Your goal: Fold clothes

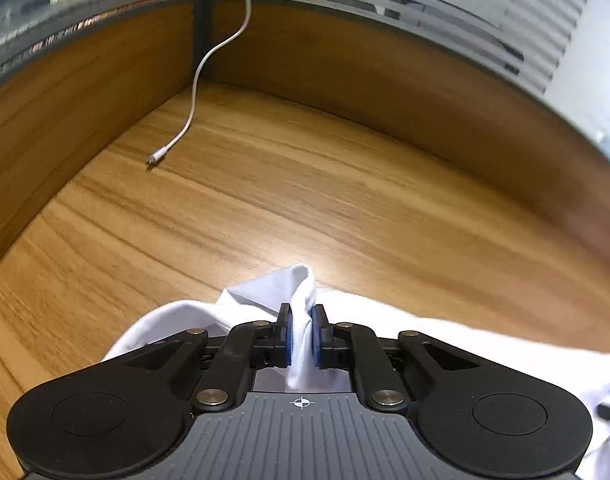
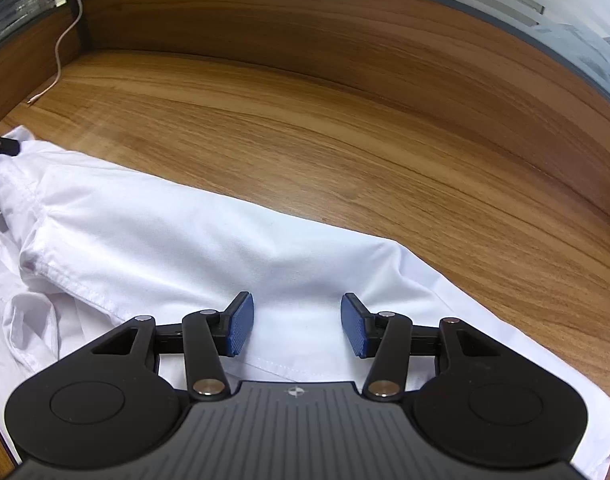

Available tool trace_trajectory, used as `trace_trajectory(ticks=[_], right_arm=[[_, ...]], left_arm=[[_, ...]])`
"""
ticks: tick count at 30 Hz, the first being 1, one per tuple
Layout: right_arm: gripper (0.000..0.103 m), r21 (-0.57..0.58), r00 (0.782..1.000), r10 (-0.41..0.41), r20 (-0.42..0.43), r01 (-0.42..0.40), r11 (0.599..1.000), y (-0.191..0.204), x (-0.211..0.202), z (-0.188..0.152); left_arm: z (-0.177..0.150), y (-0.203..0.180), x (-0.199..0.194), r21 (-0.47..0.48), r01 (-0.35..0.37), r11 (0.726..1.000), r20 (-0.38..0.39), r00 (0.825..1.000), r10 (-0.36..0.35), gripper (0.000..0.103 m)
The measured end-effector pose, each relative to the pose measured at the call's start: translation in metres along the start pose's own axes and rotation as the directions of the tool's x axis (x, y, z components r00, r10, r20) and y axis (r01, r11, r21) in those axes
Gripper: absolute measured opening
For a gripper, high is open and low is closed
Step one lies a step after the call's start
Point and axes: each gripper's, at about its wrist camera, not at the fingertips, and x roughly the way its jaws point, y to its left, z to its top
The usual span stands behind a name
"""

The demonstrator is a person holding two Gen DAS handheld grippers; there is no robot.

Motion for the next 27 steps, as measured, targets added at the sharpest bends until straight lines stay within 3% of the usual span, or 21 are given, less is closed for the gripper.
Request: trace_trajectory(ticks=[5,10,11,15,19,24,27], right_arm=[[0.055,-0.034,0.999,0.035,0.019,-0.034,0.999,-0.012,-0.027,-0.004],[0.062,-0.064,0.999,-0.021,0.03,0.023,0.998,-0.038,-0.072,-0.033],[0.062,-0.064,0.999,-0.043,0.023,0.044,0.997,-0.044,-0.079,-0.04],[0.062,-0.068,0.991,-0.132,-0.017,0.131,0.989,-0.068,-0.096,-0.072],[0.062,-0.096,0.976,-0.214,-0.047,0.208,0.973,-0.088,-0.103,-0.101],[0.062,-0.147,0.958,-0.282,-0.047,0.273,0.951,-0.103,-0.098,-0.119],[0.062,-0.171,0.957,-0.284,-0.056,0.271,0.947,-0.11,-0.089,-0.12]], left_arm=[[0.009,-0.003,-0.027,0.067,-0.032,0.997,0.103,0.994,0.025,0.039],[0.008,-0.025,-0.076,0.216,-0.002,0.976,0.199,0.979,-0.041,0.054],[0.003,-0.033,-0.082,0.257,0.011,0.966,0.199,0.978,-0.064,0.06],[-0.019,-0.066,-0.095,0.386,0.116,0.915,0.124,0.976,-0.176,0.06],[-0.047,-0.104,-0.094,0.516,0.215,0.829,0.024,0.964,-0.265,0.062],[-0.084,-0.151,-0.088,0.691,0.295,0.66,-0.084,0.939,-0.332,0.066],[-0.106,-0.173,-0.082,0.766,0.299,0.569,-0.127,0.938,-0.322,0.067]])
